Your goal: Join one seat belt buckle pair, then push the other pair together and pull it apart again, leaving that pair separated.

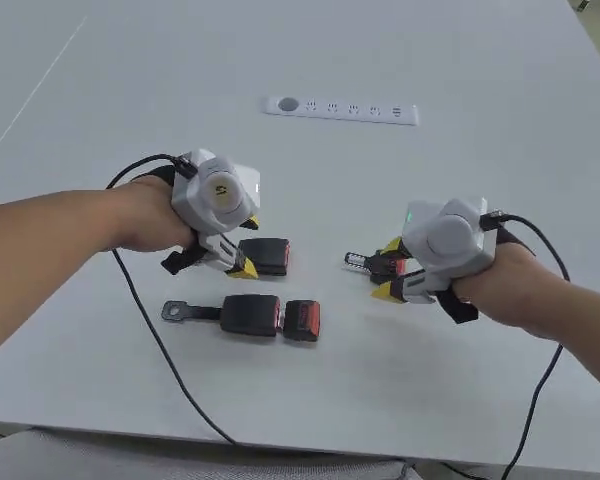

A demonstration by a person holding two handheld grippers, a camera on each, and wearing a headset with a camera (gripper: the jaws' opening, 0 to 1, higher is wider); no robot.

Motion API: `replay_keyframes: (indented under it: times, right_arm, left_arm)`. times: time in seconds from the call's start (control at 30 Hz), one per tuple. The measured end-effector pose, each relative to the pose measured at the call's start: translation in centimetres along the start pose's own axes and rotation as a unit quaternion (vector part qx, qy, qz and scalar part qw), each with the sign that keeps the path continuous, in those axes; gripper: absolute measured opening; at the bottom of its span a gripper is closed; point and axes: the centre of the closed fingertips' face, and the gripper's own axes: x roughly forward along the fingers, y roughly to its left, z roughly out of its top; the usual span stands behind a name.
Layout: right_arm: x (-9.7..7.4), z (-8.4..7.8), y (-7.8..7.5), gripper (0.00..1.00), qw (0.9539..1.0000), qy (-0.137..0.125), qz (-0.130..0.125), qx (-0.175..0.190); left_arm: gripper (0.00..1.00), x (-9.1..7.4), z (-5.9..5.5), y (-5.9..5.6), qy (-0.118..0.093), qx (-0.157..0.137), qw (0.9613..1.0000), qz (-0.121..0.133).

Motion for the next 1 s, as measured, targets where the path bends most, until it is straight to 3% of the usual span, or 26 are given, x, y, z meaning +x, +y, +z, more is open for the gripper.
replay_keyframes:
  times: [0.2,0.4,0.6,0.77,1.0]
  right_arm:
    - [0.1,-1.0,-1.1,0.36,0.9998,0.016,-0.01,-0.008]
    - [1.6,-1.7,-1.1,0.34,0.9997,0.023,0.011,-0.001]
    - [2.1,-2.4,-1.8,0.33,0.9996,0.024,0.011,0.013]
    - [2.2,-2.8,-1.6,0.31,0.9992,0.027,0.026,0.008]
    - [2.1,-2.9,-1.3,0.31,0.9964,0.037,0.066,-0.04]
  left_arm:
    - [0.45,0.8,-0.5,0.2,0.003,0.002,1.0,-0.007]
    - [0.44,1.5,-1.4,0.1,0.013,0.009,0.9996,-0.022]
    - [0.43,1.8,-1.3,-0.1,0.015,0.008,0.9995,-0.025]
    - [0.42,2.1,-1.5,0.1,0.016,0.005,0.9995,-0.028]
    - [0.37,2.2,-1.6,-0.1,0.021,0.008,0.9992,-0.034]
